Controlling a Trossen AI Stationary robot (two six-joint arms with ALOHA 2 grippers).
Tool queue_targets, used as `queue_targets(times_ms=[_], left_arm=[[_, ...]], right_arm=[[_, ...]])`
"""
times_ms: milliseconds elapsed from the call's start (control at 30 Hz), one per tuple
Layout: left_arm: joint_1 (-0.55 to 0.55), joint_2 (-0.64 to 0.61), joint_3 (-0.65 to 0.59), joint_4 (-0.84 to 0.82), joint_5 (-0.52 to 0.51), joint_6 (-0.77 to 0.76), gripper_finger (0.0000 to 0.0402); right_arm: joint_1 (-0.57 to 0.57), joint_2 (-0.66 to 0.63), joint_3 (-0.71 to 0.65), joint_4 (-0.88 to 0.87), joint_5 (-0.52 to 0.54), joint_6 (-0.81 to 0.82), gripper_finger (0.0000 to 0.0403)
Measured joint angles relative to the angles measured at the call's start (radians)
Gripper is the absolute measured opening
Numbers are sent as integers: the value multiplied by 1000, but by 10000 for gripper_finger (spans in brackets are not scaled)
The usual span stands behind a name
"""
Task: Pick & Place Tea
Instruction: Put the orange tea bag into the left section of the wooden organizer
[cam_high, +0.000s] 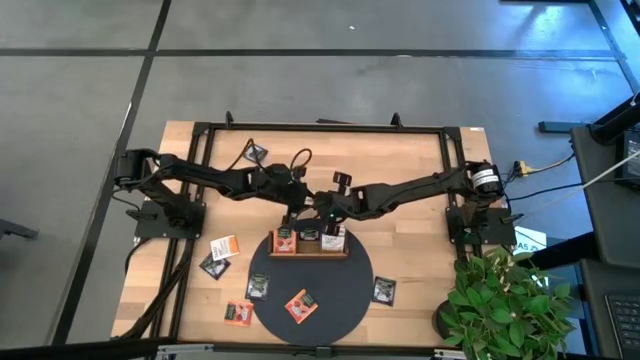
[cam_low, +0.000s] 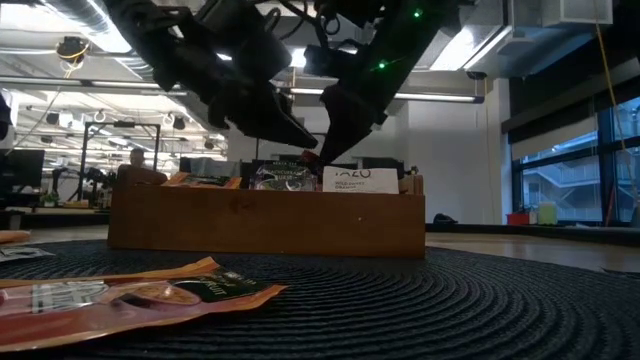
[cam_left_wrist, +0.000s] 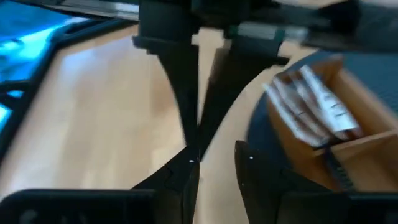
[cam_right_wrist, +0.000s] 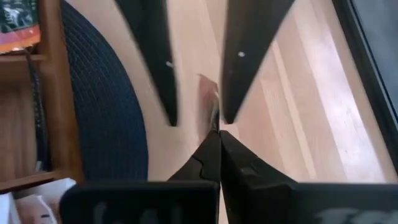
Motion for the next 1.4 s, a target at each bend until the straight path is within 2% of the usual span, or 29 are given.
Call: queue_targets(times_ms=[133, 267, 467, 667, 833, 1000, 1067, 1233, 1400], left_arm=[[-29, 0, 0, -23, -160, 57, 97], [-48, 0, 0, -45, -233, 59, 98], [-63, 0, 0, -48, -189, 53, 97], [-62, 0, 0, -48, -189, 52, 83], [-62, 0, 0, -48, -188, 52, 54], [-62, 0, 0, -50, -185, 57, 9], [-62, -1, 0, -51, -171, 57, 5], [-61, -1, 0, -51, -146, 32, 3], [-55, -11, 3, -78, -145, 13, 2]], right_arm=[[12, 0, 0, 1, 0, 10, 0], [12, 0, 0, 1, 0, 20, 0], [12, 0, 0, 6, 0, 20, 0], [11, 0, 0, 6, 0, 19, 0], [12, 0, 0, 17, 0, 18, 0], [12, 0, 0, 42, 1, -4, 0], [11, 0, 0, 44, 0, -5, 2], [12, 0, 0, 45, 21, -19, 31], [12, 0, 30, 4, 66, 2, 83]])
